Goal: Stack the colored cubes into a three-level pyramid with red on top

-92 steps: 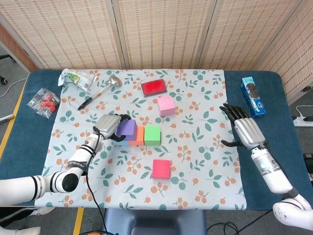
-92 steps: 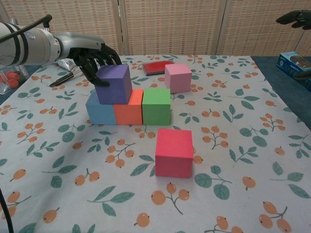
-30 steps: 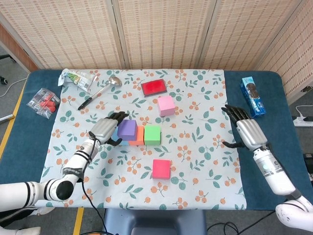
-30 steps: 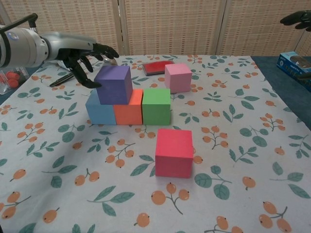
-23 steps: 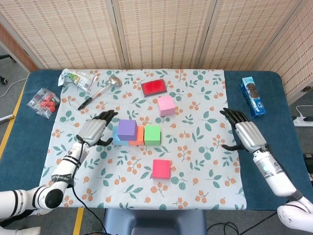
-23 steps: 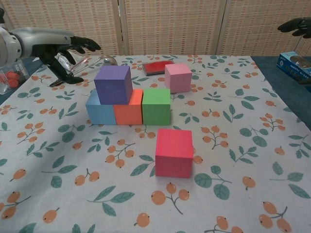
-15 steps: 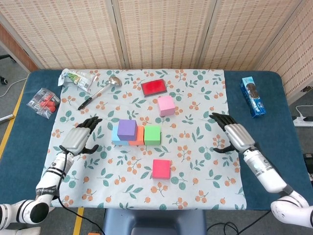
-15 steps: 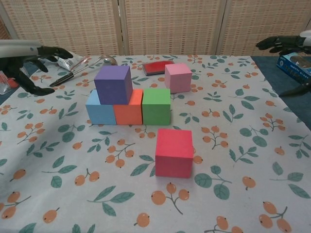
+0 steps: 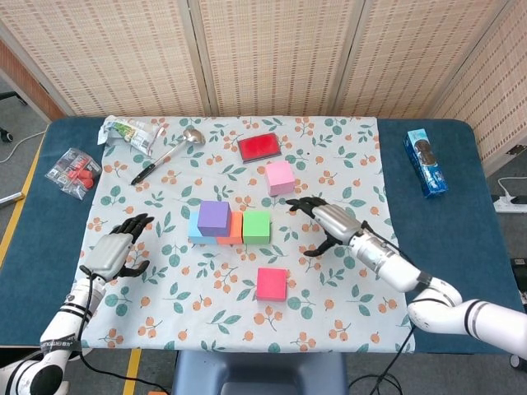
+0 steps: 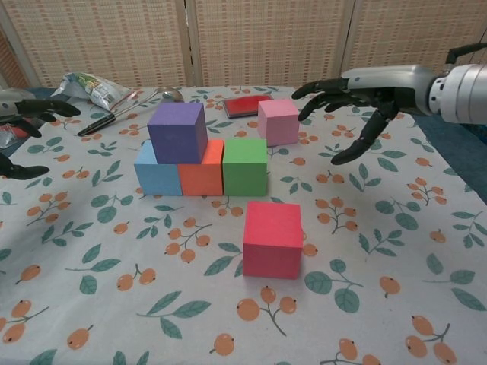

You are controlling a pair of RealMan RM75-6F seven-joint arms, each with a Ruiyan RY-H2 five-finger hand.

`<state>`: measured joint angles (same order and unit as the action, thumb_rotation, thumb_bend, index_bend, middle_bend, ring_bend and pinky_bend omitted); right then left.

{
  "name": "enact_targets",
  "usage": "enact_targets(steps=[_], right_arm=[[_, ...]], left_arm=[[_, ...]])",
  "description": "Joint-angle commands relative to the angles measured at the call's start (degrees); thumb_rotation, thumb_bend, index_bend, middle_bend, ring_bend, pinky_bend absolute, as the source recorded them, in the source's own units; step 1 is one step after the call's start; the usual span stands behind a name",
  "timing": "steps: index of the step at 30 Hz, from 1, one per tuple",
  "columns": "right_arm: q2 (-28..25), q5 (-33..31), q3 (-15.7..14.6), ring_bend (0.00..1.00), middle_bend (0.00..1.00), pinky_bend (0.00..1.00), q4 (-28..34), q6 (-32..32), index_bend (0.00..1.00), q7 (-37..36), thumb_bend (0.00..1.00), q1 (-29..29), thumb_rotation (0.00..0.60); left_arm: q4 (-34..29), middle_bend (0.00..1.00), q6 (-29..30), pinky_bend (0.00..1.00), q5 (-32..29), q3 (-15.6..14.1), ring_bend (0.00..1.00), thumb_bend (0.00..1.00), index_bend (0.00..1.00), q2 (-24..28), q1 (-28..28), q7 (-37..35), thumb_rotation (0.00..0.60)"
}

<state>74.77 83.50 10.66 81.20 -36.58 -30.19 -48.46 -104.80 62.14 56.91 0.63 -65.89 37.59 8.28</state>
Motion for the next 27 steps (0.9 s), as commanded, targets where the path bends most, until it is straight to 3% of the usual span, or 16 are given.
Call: enact_targets(steps=[1, 11, 27], right_arm=[[3.41, -0.22, 0.88, 0.0, 0.15, 0.0, -3.58, 2.95, 0.0, -1.12, 0.0, -3.36, 0.6], [11.29, -0.31, 1.8, 0.0, 0.15, 0.0, -12.71, 8.1, 0.0, -3.25, 0.0, -11.04, 0.6], [15.62, -0.63, 0.25, 0.0, 0.13, 0.0, -19.36, 10.62, 0.0, -6.16, 0.0, -15.01, 0.6]], left_arm=[[0.44, 0.0, -0.29, 0.15, 0.38, 0.2, 0.0, 0.37, 0.0, -0.11, -0.67, -0.42, 0.6], [2.05, 0.0, -2.28, 0.15, 0.65, 1.29, 0.0, 0.37, 0.0, -0.75, -2.37, -2.25, 0.6], [2.86, 0.0, -4.41, 0.14, 1.75, 2.71, 0.0, 0.37, 0.0, -0.72, -3.88, -3.34, 0.6]])
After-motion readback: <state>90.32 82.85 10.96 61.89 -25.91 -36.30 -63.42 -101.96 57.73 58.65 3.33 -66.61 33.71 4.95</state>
